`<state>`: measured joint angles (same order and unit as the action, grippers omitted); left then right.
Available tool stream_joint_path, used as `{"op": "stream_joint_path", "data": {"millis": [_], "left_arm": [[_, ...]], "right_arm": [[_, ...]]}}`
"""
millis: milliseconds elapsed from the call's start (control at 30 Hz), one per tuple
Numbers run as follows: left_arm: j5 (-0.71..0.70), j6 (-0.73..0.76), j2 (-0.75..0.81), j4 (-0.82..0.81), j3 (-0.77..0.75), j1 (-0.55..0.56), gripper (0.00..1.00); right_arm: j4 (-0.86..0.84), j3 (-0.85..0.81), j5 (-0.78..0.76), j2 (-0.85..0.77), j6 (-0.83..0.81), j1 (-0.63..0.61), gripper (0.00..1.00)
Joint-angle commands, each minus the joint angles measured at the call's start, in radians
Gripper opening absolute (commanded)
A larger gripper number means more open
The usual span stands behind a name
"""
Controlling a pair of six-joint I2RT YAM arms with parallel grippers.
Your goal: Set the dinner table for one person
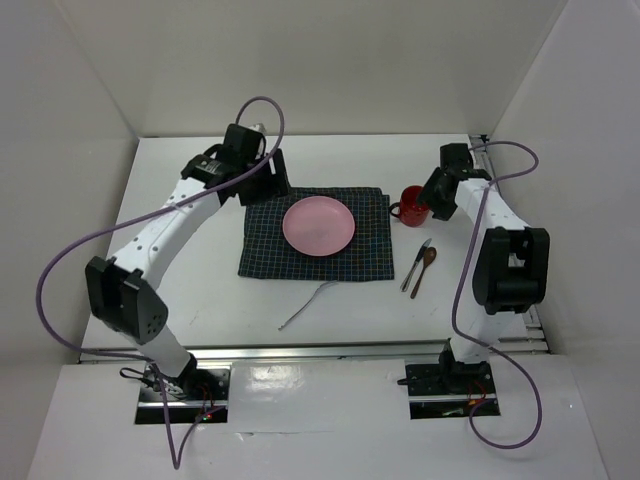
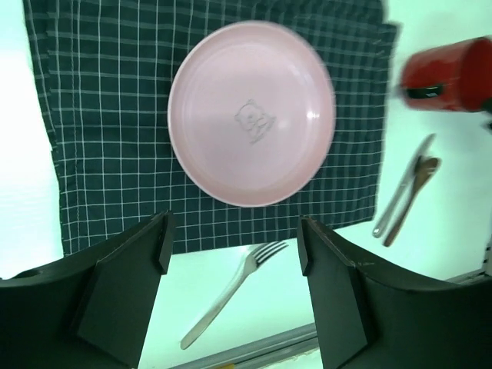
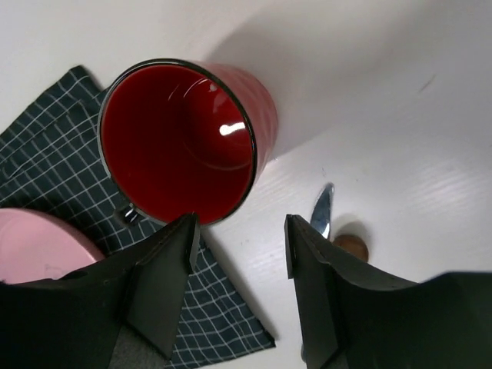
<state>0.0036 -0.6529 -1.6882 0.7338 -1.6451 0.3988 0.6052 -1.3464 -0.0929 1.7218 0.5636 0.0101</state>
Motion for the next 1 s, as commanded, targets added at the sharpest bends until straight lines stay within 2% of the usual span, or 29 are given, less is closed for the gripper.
{"op": "stream_joint_path", "data": {"millis": [0, 267, 400, 533, 667, 700, 867, 967], "left_arm": [[-0.065, 0.022, 0.094, 0.033, 0.031, 0.015, 0.82], [-0.085, 0.041, 0.165, 0.042, 0.053, 0.025, 0.82], [-0.085, 0.05, 0.165, 0.042, 0.053, 0.025, 0.81], [-0.085, 0.059, 0.165, 0.052, 0.053, 0.025, 0.81], [-0.085, 0.07, 0.174, 0.052, 0.053, 0.025, 0.81], [-0.085, 0.07, 0.174, 0.061, 0.053, 0.025, 0.81], [-0.085, 0.079, 0.183, 0.061, 0.053, 0.025, 0.81], [-0.096, 0.079, 0.183, 0.073, 0.042, 0.025, 0.81]], "right_arm": [[-0.079, -0.045, 0.022, 0.045, 0.002, 0.005, 0.58], [-0.079, -0.056, -0.025, 0.099, 0.012, 0.005, 0.37], [-0.079, -0.086, -0.034, 0.125, 0.012, 0.005, 0.35], [-0.059, -0.14, -0.054, 0.16, 0.012, 0.005, 0.17], [-0.022, -0.204, -0.073, 0.17, 0.001, 0.014, 0.06], [-0.022, -0.218, -0.083, 0.17, 0.001, 0.014, 0.0], [0.001, -0.267, -0.084, 0.131, -0.03, 0.014, 0.0], [0.014, -0.302, -0.084, 0.119, -0.057, -0.027, 0.0]]}}
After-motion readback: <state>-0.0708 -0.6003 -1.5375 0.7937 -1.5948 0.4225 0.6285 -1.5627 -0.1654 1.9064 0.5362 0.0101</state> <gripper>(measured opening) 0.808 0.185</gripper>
